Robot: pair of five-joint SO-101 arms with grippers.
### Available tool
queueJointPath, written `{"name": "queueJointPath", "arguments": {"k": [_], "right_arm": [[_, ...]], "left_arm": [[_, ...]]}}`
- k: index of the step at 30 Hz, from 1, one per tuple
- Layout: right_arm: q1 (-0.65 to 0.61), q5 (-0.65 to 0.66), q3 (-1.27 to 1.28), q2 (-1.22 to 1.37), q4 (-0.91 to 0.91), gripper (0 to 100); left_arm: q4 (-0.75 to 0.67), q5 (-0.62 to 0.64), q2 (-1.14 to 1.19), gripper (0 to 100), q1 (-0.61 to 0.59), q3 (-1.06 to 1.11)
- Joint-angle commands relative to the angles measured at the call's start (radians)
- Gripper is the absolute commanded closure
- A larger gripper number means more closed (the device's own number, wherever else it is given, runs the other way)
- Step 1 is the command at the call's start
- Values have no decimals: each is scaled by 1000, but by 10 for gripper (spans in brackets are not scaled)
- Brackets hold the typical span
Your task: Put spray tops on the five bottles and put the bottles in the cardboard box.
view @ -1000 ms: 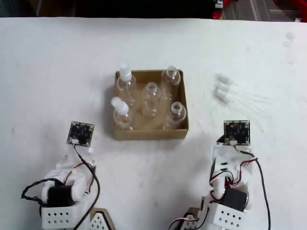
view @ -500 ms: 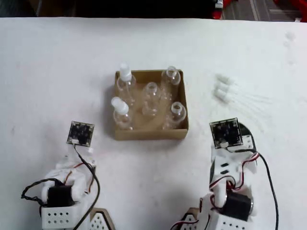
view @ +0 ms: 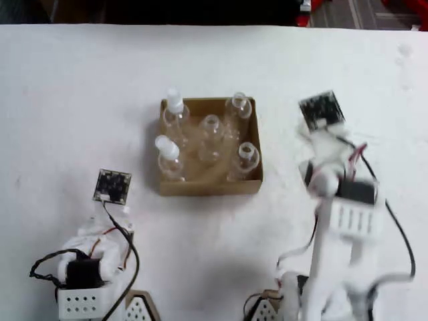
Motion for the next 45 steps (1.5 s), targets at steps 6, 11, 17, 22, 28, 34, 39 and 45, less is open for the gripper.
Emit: {"name": "queueJointPath", "arguments": {"k": [6,11,17,22,28,34,39,45], "right_arm": [[-7,146,-436,479,71,906],[-13,152,-675,680,131,906],[-53,310,-1005,955,341,859],[-50,316,-1289,1190,430,786],[-48,322,-1596,1440,542,787],[-38,322,-1857,1635,624,787],[-13,327,-1989,1741,656,787],[16,374,-2004,1779,659,787]], "left_arm": [[-23,-6,-8,975,13,-2],[-23,-6,-8,975,13,-2],[-23,-6,-8,975,13,-2],[-23,-6,-8,975,13,-2],[-23,-6,-8,975,13,-2],[-23,-6,-8,975,13,-2],[-23,-6,-8,975,13,-2],[-23,-6,-8,975,13,-2]]}}
